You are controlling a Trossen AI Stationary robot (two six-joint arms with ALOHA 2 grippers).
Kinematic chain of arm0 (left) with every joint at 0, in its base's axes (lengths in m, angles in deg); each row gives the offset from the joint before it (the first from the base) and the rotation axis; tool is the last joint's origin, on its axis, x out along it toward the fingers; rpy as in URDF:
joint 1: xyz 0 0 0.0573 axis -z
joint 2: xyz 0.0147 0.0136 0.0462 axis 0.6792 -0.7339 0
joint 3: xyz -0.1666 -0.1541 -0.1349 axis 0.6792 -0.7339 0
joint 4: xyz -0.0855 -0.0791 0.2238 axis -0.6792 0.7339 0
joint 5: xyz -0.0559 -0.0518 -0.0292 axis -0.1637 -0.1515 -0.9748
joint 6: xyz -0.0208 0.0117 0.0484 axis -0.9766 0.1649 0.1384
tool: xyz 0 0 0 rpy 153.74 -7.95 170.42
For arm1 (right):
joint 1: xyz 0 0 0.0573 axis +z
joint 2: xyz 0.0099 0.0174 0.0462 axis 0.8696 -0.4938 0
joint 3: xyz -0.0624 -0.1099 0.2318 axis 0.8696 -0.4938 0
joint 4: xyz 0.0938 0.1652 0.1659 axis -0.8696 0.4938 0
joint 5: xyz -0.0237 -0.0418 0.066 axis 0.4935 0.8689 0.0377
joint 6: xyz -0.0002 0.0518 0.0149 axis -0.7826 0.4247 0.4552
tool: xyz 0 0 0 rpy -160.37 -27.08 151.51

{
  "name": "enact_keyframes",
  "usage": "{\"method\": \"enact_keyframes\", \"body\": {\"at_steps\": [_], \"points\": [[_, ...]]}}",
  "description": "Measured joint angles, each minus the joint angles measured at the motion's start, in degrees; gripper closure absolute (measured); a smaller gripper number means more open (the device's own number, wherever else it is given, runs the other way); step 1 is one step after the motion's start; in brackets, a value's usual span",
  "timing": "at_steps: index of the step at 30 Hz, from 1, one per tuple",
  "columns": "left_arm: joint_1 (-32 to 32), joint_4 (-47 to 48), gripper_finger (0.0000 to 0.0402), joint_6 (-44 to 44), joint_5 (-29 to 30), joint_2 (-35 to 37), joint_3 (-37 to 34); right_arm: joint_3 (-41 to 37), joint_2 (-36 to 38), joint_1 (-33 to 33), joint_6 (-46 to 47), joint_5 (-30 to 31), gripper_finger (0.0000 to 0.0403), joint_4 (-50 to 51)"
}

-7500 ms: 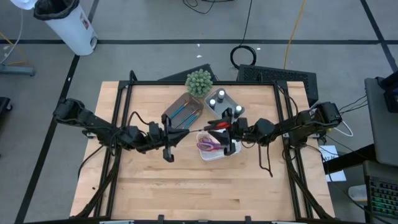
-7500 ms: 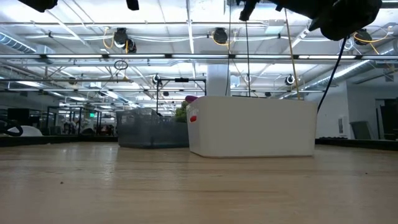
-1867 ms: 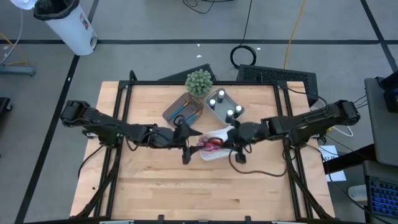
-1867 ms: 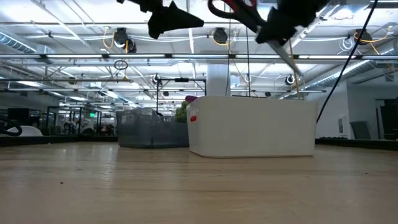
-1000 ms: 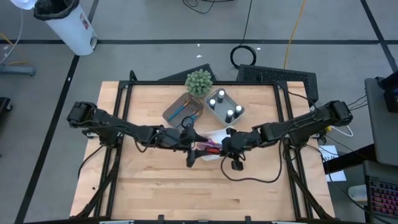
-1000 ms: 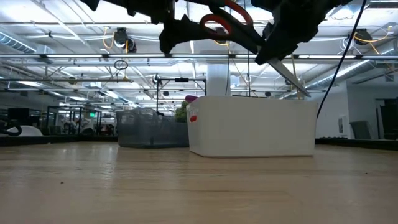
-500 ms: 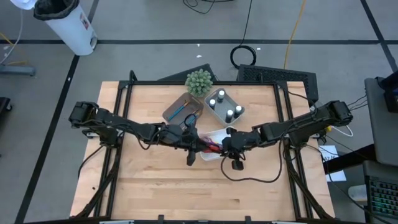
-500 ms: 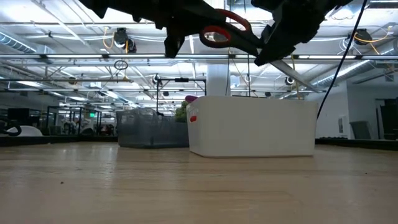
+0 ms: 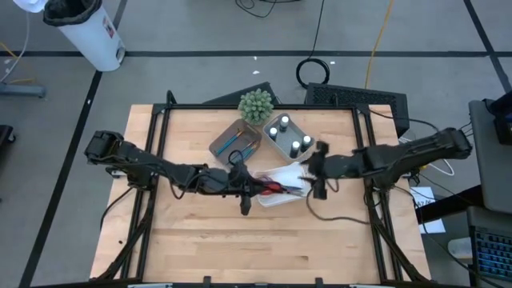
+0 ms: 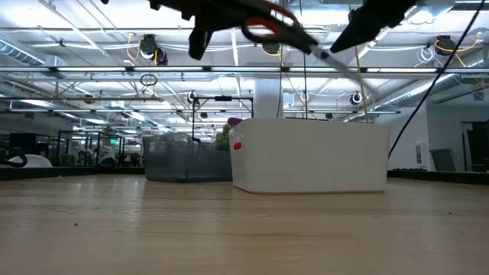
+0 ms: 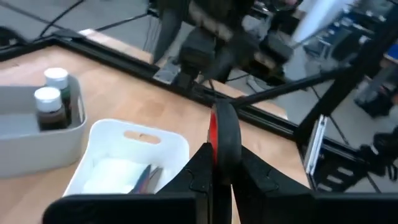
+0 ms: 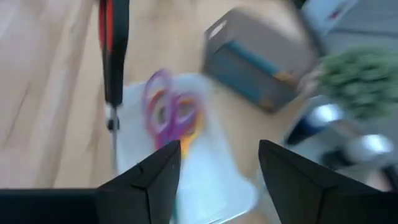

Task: Pick & Place Paint Supplies
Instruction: Put the black scissors into the white bin

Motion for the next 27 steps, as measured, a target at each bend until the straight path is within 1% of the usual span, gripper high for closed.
{"method": "enact_keyframes", "body": {"at_steps": [2,5,9,14,17,20,24,27], "points": [[0.6,0.1,0.0368,-1.9,2.7,0.4,-0.5,-0.2,3.0,0.0,0.0,4.5,0.0193,1.0],[1.0,-0.9,0.0368,-5.3,7.1,0.4,-1.3,-2.2,7.4,0.0,-0.1,8.0,0.0198,-1.3],[2.1,-3.4,0.0368,-9.8,12.1,0.5,-2.8,-5.9,11.8,0.0,-1.7,8.1,0.0206,-6.8],[2.9,-3.3,0.0368,-16.5,12.5,0.5,-4.2,-10.9,15.3,0.5,-8.5,8.0,0.0215,-18.6],[3.1,-5.8,0.0368,-20.6,12.4,0.2,-4.2,-13.7,15.9,0.9,-14.3,7.7,0.022,-28.2],[2.6,-5.2,0.0368,-25.2,12.3,-0.9,-4.2,-16.5,15.9,1.7,-18.6,7.6,0.0223,-35.9],[1.5,-5.3,0.0368,-29.8,15.2,-1.9,-4.2,-20.1,16.0,2.2,-21.5,7.6,0.0223,-43.6],[0.5,-4.5,0.0368,-30.6,15.1,-1.9,-4.2,-22.0,16.0,2.3,-21.5,7.6,0.0224,-46.5]]}}
